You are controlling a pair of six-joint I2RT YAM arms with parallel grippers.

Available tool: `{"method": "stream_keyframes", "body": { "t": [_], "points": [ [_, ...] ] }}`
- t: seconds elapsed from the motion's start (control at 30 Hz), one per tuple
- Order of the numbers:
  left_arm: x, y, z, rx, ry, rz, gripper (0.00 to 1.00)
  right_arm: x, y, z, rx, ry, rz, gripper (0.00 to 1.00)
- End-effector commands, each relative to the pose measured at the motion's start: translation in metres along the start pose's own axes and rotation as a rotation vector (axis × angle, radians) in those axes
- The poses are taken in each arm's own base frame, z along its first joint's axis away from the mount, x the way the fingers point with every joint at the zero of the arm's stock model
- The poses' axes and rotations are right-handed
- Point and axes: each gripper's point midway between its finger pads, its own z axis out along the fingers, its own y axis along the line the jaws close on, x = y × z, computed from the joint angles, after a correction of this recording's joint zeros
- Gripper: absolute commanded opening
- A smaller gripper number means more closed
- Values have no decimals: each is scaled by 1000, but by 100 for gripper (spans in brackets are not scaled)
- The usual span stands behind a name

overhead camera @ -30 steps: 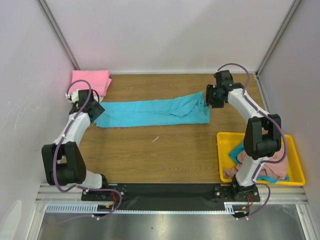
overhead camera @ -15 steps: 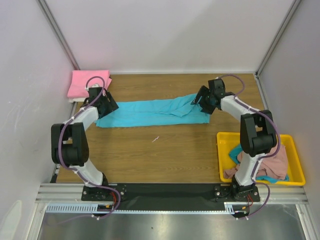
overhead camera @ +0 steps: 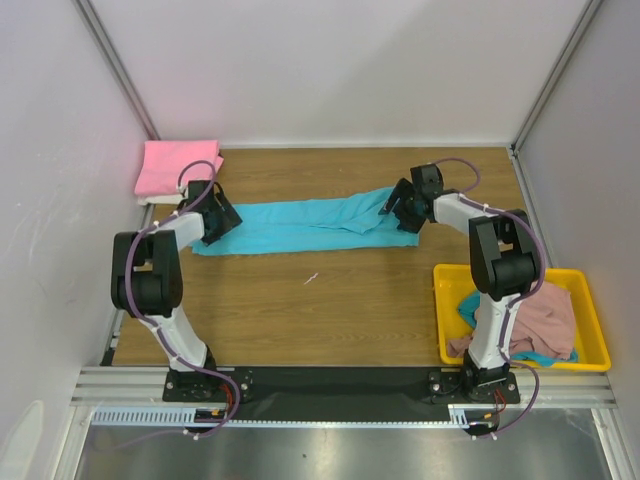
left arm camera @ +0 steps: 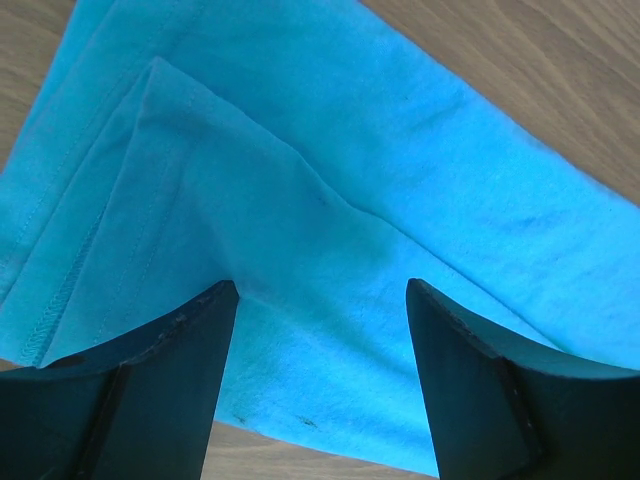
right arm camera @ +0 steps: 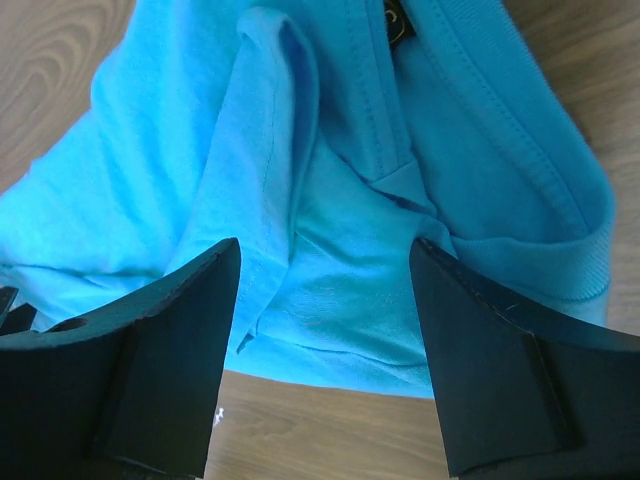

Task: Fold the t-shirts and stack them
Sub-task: Fold the tshirt

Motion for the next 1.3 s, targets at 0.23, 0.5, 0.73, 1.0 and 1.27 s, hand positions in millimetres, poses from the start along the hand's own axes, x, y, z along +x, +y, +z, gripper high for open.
{"method": "stream_keyframes", "body": {
  "t": [0.23,0.5,0.73,1.0,1.27],
  "points": [
    [67,23,-30,-223,143,33,74,-15,-34,30,88,-6,-40,73],
    [147,29,-82,-235,246,37,74,-35,-39,44,110,-43,-100,73],
    [215,34,-123,-167,335,52,74,-55,-18,70,70,-42,-183,73],
    [301,-14,-163,-25,461,194,73,-55,27,119,-7,-8,-265,73],
    [352,-61,-195,102,556,475,73,-37,88,156,-124,11,-293,71]
  ]
}}
